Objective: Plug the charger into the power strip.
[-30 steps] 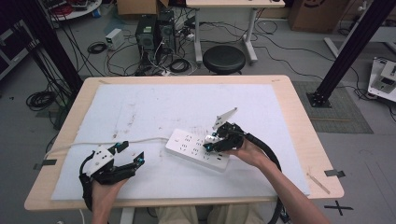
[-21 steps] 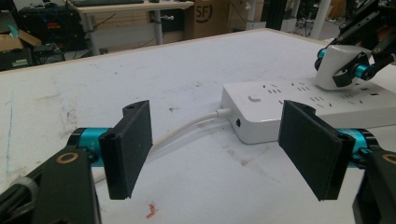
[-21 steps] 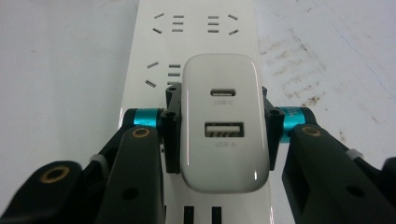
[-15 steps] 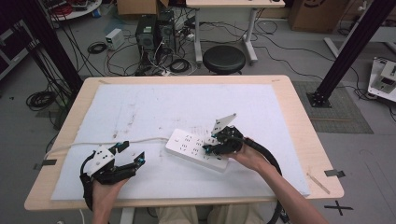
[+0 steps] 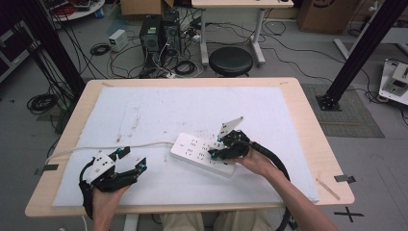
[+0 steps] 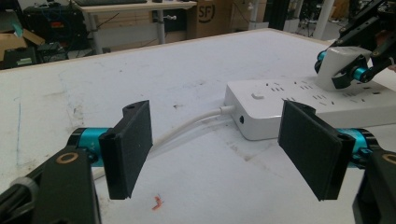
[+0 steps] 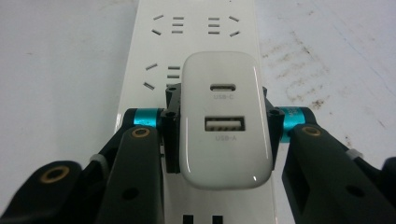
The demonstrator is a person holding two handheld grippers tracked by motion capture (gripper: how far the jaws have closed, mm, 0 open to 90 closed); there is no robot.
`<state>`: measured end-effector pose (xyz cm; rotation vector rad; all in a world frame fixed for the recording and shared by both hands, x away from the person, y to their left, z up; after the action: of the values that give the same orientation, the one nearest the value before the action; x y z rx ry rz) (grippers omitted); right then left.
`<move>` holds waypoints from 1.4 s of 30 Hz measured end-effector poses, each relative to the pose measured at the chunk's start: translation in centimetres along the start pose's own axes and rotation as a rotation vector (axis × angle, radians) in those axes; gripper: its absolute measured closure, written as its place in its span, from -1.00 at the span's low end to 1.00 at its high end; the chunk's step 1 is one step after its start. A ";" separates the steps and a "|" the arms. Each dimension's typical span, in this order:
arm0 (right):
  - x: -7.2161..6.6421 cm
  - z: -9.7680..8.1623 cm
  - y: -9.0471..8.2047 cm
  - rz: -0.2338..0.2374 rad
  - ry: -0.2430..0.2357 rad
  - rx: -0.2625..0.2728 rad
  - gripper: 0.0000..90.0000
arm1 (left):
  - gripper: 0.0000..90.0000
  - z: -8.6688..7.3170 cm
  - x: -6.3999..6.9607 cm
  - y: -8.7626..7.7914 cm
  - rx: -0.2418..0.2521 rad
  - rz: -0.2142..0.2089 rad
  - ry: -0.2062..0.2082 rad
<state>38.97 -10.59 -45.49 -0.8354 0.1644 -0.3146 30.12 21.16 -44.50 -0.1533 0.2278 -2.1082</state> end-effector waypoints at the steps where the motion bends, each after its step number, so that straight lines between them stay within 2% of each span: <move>1: 0.1 0.0 0.0 0.001 -0.005 0.005 0.42 | -0.42 0.0 0.0 0.0 0.000 0.000 0.000; 15: 0.1 0.1 0.0 -0.001 0.001 -0.007 0.41 | -0.42 0.4 -0.5 -0.7 0.007 0.005 0.004; 24: 0.0 0.1 -0.1 0.000 0.021 -0.007 0.38 | -0.42 0.4 -0.4 -0.4 0.009 0.003 0.006; 25: 0.0 0.0 0.1 0.034 0.046 -0.011 0.20 | -0.42 0.4 -0.4 -0.4 0.007 0.000 0.005; 26: -0.1 -0.1 0.1 0.051 0.049 -0.011 0.08 | -0.42 0.4 -0.3 -0.3 0.008 0.000 0.005; 28: -0.3 0.0 0.0 0.038 0.043 -0.006 -0.12 | -0.42 0.5 -0.3 -0.3 0.008 -0.001 0.006; 31: -0.5 0.1 -0.5 0.020 0.036 0.030 -0.22 | -0.42 0.4 -0.2 -0.3 0.006 -0.005 0.010; 33: -0.6 0.2 -0.8 0.012 0.040 0.044 -0.22 | -0.42 0.4 -0.2 -0.3 0.006 -0.005 0.010; 34: -0.6 0.2 -0.8 0.012 0.040 0.044 -0.27 | -0.42 0.4 -0.2 -0.3 0.006 -0.005 0.010; 35: -0.4 0.0 -1.4 -0.007 0.057 0.083 -0.43 | -0.42 0.4 -0.2 -0.3 0.006 -0.005 0.011; 37: -0.3 -0.2 -1.7 -0.025 0.077 0.098 -0.51 | -0.42 0.4 -0.3 -0.3 0.006 -0.002 0.013; 42: -0.1 -0.7 -2.4 -0.061 0.097 0.139 -0.51 | -0.42 0.4 -0.4 -0.2 0.009 -0.001 0.009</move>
<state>38.21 -12.54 -44.11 -0.6890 0.2048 -0.4198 30.22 21.55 -44.06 -0.1391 0.2237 -2.1109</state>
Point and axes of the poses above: each handheld gripper's, and its own axes: y roughly forward along the jaws, z roughly out of its top, x roughly to its right, the point moved 6 cm from there along y, roughly forward along the jaws, and after that the axes turned 2 degrees about z, right-handed, at the moved point
